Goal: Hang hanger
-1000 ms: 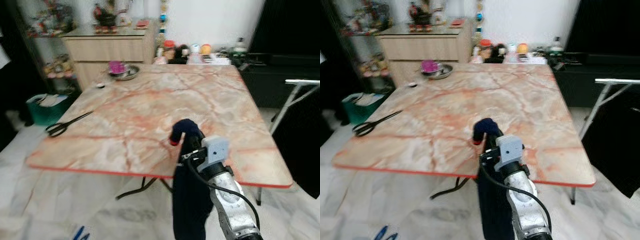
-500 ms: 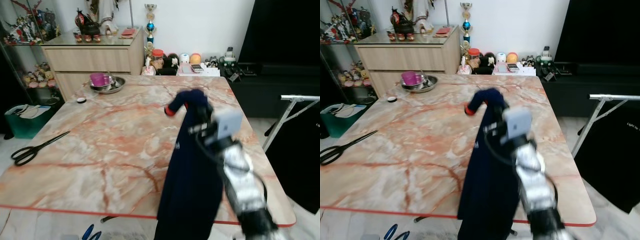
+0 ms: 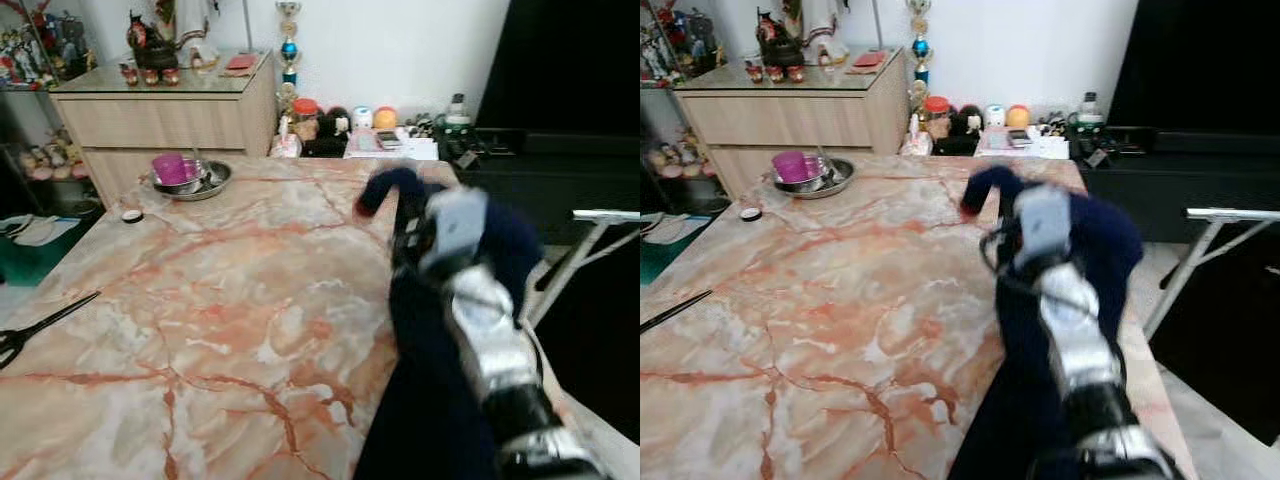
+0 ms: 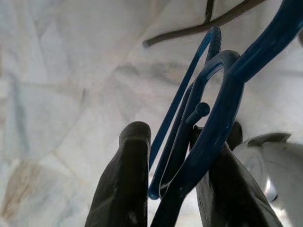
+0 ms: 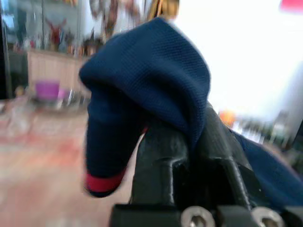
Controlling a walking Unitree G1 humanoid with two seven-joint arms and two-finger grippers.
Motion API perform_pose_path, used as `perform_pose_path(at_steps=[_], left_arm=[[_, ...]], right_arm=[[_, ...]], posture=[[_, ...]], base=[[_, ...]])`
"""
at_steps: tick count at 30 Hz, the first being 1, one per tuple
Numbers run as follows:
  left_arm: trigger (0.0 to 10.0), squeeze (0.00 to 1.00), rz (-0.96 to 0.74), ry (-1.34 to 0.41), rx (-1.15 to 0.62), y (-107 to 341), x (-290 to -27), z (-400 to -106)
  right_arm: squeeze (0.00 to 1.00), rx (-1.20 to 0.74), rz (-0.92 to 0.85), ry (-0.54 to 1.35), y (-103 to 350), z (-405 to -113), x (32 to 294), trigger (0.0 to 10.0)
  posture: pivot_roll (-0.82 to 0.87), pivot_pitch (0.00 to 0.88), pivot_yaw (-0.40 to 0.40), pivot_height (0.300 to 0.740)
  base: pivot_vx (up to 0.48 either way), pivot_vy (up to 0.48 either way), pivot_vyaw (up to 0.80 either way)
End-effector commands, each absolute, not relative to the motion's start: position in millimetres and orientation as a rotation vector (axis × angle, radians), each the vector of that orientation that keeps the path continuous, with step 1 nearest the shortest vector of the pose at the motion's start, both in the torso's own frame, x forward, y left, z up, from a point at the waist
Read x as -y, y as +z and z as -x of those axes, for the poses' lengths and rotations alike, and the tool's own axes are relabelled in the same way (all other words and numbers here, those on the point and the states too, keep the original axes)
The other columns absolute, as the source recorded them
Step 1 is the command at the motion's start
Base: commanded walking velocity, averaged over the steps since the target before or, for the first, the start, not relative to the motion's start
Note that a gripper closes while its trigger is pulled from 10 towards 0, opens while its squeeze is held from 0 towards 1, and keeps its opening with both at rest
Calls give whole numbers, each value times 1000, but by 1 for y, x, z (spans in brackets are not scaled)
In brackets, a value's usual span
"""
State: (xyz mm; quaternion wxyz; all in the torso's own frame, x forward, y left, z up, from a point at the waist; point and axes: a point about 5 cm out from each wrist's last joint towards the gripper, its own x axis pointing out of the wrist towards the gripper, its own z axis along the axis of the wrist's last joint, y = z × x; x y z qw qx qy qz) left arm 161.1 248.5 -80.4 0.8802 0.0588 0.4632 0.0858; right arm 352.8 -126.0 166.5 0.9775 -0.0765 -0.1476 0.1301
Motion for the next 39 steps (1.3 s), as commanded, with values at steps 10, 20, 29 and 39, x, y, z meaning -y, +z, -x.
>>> perform_pose_path(at_steps=[10, 20, 29, 39], left_arm=[[10000, 0, -129, 160, -1044, -88, -251, -140], [10000, 0, -157, 129, -1075, -89, -250, -141], [10000, 0, -172, 119, -1098, -89, -254, -137], [10000, 0, -183, 138, -1136, -91, -267, -120]], right_arm=[[1000, 193, 31, 202, 135, -317, 118, 10000], [1000, 110, 52, 141, 124, -301, 132, 10000], [1000, 55, 51, 204, 119, -287, 122, 10000], [1000, 27, 67, 282, 124, -271, 120, 10000]], posture=[[15, 0, 36, 740], [9, 0, 34, 740], [4, 0, 33, 740], [1, 0, 25, 740]], base=[[0, 0, 0], [0, 0, 0], [0, 0, 0], [0, 0, 0]])
